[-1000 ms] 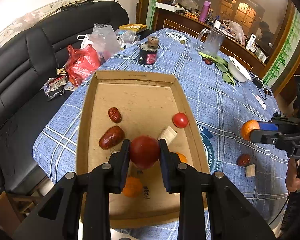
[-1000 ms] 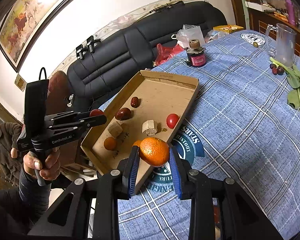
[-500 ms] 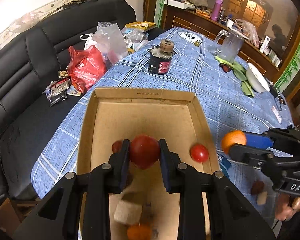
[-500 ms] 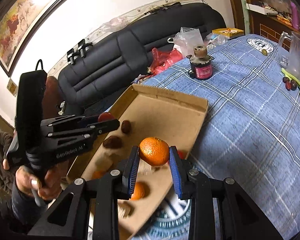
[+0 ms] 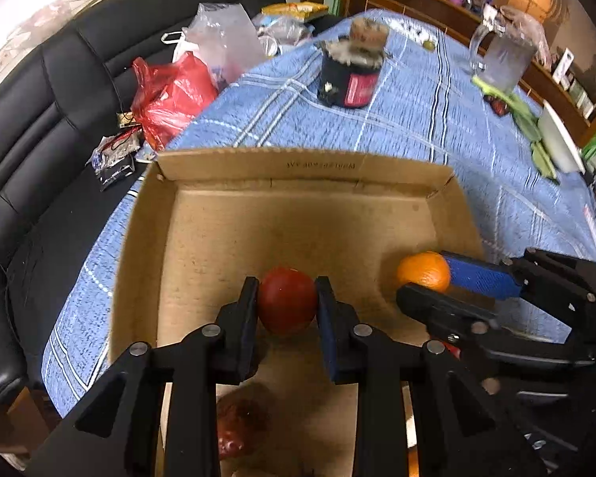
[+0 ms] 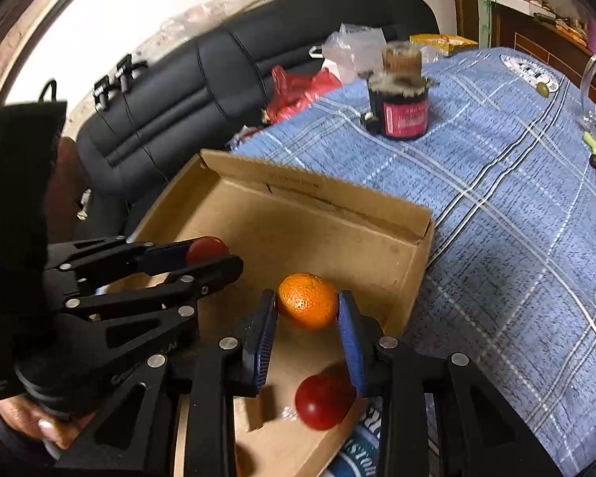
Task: Organize fruits
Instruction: 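Lower the tomato into the tray and open the left tool while the right releases the orange, then withdraw both open tools from the tray toward the last date and cube on the cloth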
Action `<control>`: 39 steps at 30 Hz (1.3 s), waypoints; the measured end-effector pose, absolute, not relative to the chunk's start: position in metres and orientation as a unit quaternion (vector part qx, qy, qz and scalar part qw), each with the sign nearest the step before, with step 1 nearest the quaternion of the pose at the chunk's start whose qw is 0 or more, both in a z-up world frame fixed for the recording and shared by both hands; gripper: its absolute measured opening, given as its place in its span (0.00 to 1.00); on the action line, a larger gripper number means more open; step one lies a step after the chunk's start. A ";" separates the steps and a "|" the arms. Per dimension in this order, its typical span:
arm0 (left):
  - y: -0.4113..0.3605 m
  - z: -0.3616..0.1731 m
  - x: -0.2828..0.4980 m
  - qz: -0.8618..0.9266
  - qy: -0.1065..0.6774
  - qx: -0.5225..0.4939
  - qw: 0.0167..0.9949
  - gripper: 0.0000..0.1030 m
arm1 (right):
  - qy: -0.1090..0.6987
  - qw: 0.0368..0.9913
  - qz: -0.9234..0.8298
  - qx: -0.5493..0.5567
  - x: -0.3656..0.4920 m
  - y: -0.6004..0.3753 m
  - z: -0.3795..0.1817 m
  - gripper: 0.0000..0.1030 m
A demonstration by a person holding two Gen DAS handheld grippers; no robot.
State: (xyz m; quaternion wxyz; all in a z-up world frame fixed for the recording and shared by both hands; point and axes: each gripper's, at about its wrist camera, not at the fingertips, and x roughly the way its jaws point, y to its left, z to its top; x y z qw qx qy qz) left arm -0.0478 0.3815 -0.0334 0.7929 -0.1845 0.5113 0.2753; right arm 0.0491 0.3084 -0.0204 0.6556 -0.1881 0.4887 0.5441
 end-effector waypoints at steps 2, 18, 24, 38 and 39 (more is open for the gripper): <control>0.380 -0.035 -0.046 0.281 0.516 -0.174 0.790 0.25 | 0.486 0.657 0.543 -0.194 0.048 0.309 -0.024 0.31; 0.372 -0.013 -0.065 0.300 0.492 -0.172 0.799 0.52 | 0.470 0.664 0.555 -0.174 0.040 0.284 0.003 0.52; 0.351 0.014 -0.082 0.293 0.462 -0.174 0.819 0.52 | 0.451 0.672 0.568 -0.152 0.033 0.249 0.036 0.52; 0.282 0.061 -0.116 0.244 0.458 -0.103 0.849 0.52 | 0.428 0.719 0.523 -0.161 0.045 0.073 0.087 0.60; 0.280 0.063 -0.118 0.242 0.457 -0.099 0.850 0.52 | 0.431 0.725 0.512 -0.162 0.050 0.055 0.091 0.60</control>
